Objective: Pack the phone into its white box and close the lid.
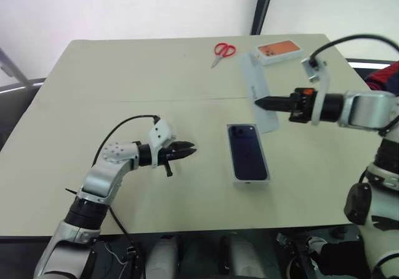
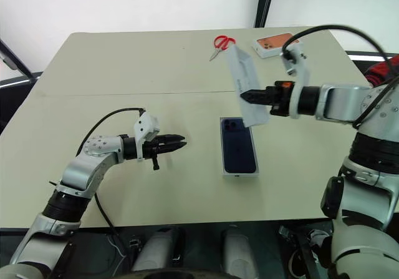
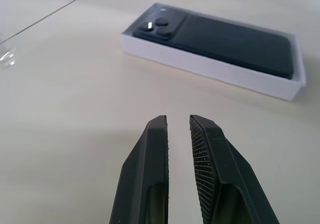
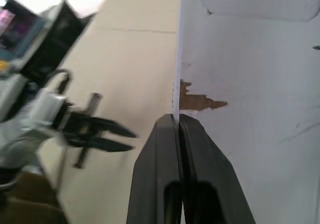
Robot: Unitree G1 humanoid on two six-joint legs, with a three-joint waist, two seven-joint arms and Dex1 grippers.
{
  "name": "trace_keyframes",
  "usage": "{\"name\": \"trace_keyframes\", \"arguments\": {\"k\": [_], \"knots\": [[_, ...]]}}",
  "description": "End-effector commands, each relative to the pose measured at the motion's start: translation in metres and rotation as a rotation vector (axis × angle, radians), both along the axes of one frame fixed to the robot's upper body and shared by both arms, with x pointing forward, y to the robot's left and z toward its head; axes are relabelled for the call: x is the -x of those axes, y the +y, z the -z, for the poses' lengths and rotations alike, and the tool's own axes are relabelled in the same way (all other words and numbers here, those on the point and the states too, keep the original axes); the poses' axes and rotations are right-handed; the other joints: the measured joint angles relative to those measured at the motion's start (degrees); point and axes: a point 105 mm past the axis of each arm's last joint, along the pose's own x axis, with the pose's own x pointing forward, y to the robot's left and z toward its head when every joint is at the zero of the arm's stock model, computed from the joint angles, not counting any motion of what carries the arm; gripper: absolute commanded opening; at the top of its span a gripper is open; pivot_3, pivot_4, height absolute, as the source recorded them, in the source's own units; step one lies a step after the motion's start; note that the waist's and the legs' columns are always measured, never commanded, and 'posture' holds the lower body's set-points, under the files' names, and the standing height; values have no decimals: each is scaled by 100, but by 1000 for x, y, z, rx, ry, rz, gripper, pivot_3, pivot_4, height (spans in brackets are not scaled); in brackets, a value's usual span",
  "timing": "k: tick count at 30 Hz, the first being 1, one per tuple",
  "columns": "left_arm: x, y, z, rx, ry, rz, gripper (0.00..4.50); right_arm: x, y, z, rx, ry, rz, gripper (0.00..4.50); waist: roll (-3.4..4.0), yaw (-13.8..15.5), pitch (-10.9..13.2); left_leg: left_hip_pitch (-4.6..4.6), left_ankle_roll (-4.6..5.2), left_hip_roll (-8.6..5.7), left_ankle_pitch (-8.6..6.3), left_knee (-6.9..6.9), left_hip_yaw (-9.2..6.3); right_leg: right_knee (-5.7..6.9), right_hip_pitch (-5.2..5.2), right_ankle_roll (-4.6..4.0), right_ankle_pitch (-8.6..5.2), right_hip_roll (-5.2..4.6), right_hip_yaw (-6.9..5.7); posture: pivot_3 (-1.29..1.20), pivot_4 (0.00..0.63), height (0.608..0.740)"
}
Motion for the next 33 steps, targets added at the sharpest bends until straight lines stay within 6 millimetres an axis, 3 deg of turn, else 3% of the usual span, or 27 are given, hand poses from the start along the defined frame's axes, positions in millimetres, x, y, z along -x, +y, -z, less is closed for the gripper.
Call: {"name": "trace_keyframes", "arguments": {"k": [1,6,9,12,17,20,27,33], "knots": [[-17,13,-28,52,-86,-74,773,18,27,-5,-143,26,-68,37,-1,28,1,-3,0,0,0,0,0,1,-3,0,0,0,0,0,150,740],[-23,18,-33,43,-102,-95,773,32,75,18,-299,107,-30,37,-2,-52,1,-9,6,0,-3,5,6,-2,-4,2,0,-1,2,0,150,740],[-21,14,-28,36,-98,-91,773,36,90,35,-365,198,110,37,1,-43,1,-8,7,4,-4,0,4,8,-16,2,0,6,5,0,150,740],[-19,8,-27,44,-94,-82,773,41,95,46,-390,274,217,37,1,-8,1,-9,6,6,-3,0,1,11,-19,2,0,7,6,0,150,740],[-17,-2,-26,56,-83,-57,773,37,77,58,-321,281,282,37,1,-7,2,-8,6,-2,-3,5,5,6,-12,2,0,1,8,0,150,740],[-15,-13,-24,53,-76,-21,773,34,64,62,-269,257,258,906,1,-11,1,-8,7,1,-4,2,4,5,-13,1,0,6,7,0,150,740],[-10,-47,-23,69,-70,59,773,30,32,57,-69,181,160,4445,7,-9,5,-7,8,2,-4,2,7,5,-13,1,0,8,7,0,150,740],[-8,-65,-26,104,-60,90,773,27,3,33,122,101,142,4445,6,-5,5,-8,13,2,-7,3,7,-5,-6,1,0,6,6,0,150,740]]}}
